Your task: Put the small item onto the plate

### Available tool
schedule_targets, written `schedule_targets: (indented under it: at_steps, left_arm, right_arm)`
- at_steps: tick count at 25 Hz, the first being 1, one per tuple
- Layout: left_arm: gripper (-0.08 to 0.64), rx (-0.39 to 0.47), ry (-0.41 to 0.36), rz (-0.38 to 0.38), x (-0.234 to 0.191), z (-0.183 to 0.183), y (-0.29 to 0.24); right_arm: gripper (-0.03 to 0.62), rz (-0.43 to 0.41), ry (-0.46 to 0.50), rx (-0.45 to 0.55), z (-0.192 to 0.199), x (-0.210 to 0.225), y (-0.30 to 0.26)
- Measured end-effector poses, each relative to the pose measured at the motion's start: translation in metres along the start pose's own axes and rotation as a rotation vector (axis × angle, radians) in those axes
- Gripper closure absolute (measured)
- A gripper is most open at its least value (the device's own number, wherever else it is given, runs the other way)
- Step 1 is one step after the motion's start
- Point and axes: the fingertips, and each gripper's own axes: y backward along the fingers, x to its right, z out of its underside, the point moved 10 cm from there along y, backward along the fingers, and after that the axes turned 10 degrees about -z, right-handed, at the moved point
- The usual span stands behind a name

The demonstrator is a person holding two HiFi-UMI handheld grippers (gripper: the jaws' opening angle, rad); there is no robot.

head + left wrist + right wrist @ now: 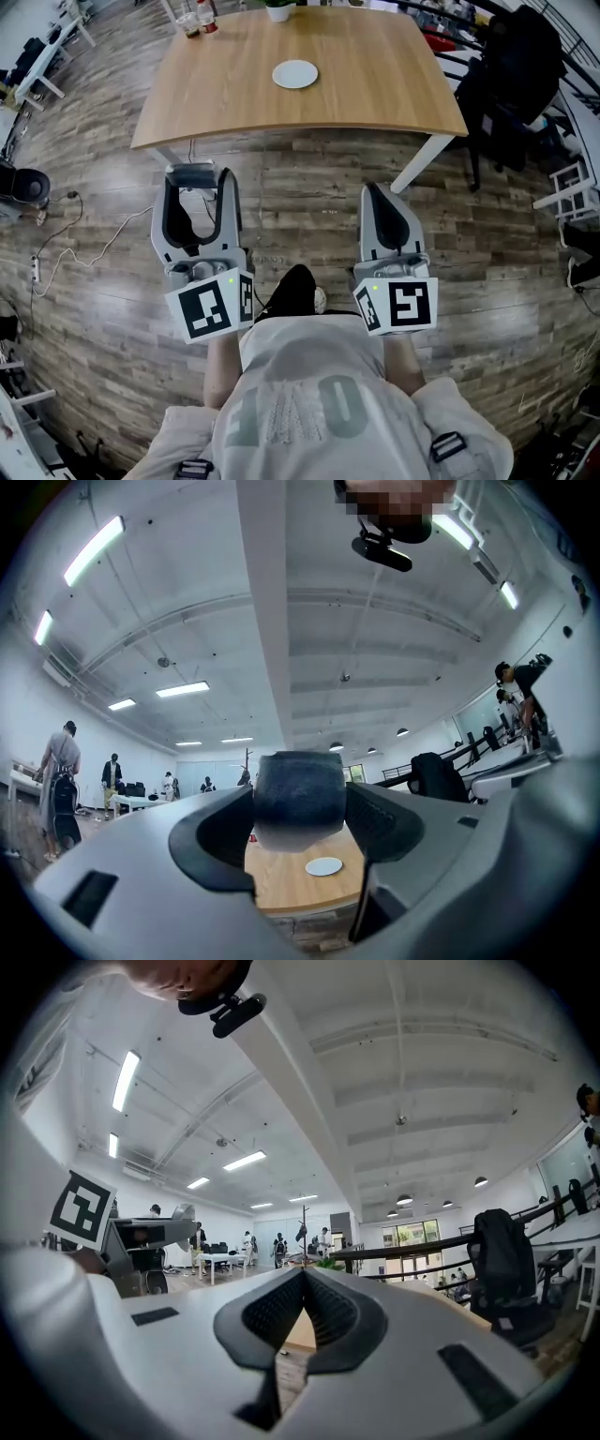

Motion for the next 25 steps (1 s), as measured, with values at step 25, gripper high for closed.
schedule_targets:
  at_steps: [25]
  left_arm:
    - [0.252,0.050,0.051,0.023,0.021,0.033,-0.135]
  right_arm:
    - [0.574,0.018,0.102,0.040,-0.007,0.067,-0.104]
